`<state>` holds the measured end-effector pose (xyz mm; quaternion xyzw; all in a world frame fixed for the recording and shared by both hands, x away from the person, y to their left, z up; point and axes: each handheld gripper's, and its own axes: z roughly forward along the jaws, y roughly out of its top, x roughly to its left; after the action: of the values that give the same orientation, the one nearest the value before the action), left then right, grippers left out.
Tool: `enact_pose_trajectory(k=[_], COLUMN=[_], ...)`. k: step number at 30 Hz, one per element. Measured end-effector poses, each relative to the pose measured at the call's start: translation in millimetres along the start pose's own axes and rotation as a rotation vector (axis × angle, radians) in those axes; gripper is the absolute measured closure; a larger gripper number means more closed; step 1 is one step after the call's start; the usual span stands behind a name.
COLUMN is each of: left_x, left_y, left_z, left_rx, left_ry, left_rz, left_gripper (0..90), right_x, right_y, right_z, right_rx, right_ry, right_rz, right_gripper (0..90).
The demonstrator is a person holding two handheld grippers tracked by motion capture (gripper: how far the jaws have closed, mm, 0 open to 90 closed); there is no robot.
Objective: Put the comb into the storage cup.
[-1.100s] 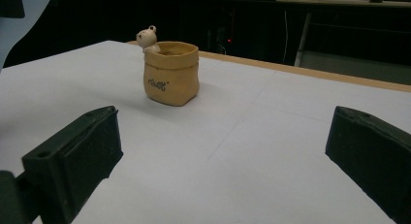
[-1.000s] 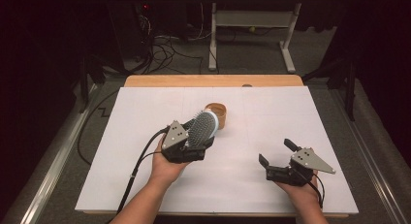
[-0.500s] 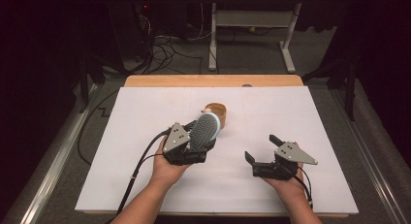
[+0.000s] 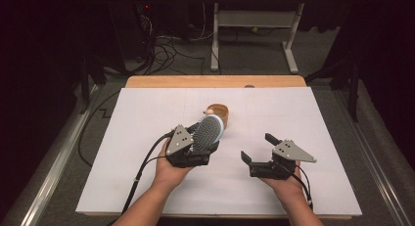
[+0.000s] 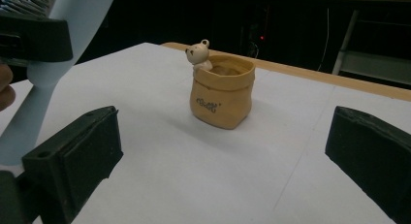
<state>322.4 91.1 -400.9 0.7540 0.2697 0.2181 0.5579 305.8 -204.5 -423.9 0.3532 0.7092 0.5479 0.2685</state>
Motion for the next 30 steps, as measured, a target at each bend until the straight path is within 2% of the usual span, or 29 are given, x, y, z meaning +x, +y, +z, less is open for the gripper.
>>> enact_pose_trajectory(k=[17, 30], left_x=[-1.4, -4.7], left_y=[-1.5, -3.2], left_z=[0.1, 2.8], left_rx=[-0.001, 0.009], left_ry=[0.011, 0.005], left_rz=[0.014, 0.025], left_gripper=[20.0, 20.0], right_x=[10.5, 17.0], right_y=[14.2, 20.6], right_z=[4.6, 9.3], right_rx=[-0.014, -0.024], right_ry=[0.027, 0.077], right_rz=[0.012, 0.036], right_gripper=[2.5, 8.3])
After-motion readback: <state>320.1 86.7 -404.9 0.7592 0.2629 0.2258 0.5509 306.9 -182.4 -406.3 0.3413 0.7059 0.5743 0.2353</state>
